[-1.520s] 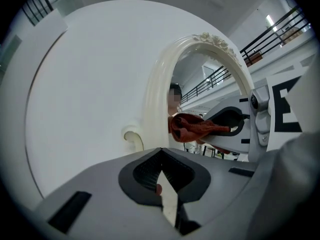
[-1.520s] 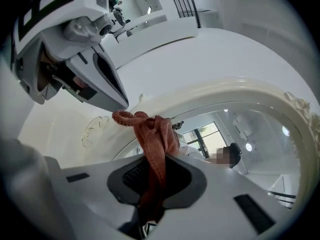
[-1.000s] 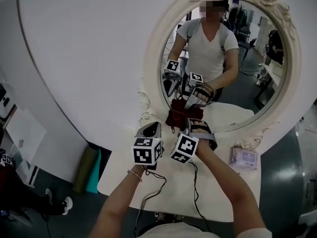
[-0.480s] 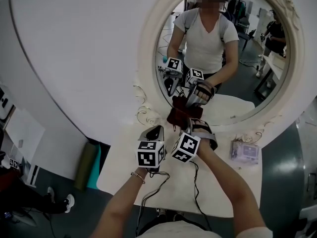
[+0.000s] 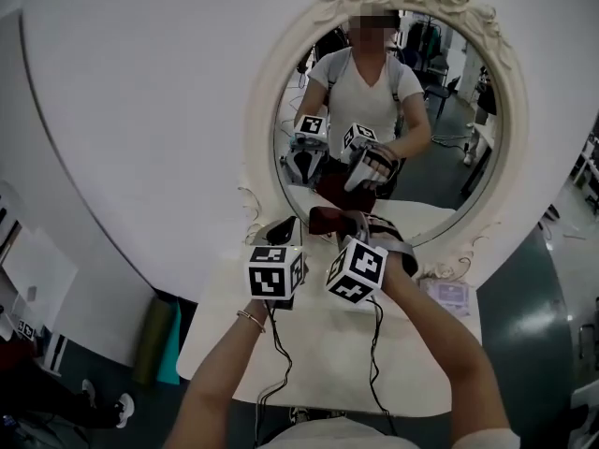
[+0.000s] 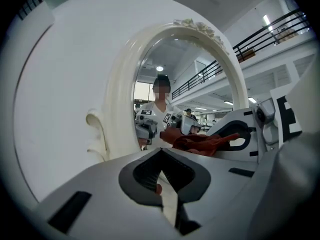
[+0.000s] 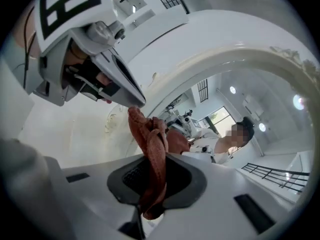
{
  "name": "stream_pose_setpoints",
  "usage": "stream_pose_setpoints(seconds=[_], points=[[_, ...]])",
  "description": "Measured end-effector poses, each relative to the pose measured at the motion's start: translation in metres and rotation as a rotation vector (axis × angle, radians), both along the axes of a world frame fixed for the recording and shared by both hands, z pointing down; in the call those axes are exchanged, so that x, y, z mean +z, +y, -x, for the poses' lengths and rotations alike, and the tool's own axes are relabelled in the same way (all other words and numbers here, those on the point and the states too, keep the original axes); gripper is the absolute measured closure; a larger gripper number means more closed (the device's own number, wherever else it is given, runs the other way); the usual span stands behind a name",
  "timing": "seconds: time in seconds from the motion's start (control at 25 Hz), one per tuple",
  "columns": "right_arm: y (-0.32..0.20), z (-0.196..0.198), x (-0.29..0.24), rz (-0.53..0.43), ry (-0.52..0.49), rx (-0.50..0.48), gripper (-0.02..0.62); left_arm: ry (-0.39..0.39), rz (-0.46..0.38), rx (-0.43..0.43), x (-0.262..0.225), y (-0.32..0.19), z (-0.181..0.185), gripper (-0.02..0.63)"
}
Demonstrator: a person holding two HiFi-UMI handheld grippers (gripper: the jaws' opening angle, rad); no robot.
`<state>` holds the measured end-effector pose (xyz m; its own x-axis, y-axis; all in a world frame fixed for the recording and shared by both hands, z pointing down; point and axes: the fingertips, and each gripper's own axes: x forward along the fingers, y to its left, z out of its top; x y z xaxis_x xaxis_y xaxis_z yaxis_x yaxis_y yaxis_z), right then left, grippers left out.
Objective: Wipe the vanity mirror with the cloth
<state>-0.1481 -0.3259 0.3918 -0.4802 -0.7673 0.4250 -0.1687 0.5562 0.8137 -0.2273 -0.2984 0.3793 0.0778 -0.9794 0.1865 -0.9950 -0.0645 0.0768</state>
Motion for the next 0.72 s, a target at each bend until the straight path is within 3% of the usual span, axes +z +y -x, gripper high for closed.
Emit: stream_pose_setpoints(seconds=[0.56, 0.72], points=[[-0.025, -0.064, -0.271, -0.445, -0.053, 0.092, 0.535, -0.137, -0.27, 0.082, -0.226, -0.039, -0.048, 0.603], [-0.025, -0.072, -0.326, -0.548, -0.069, 0.112, 0.535, -0.134, -0.332, 0.085, -0.279, -0.042, -0.058, 0.603]])
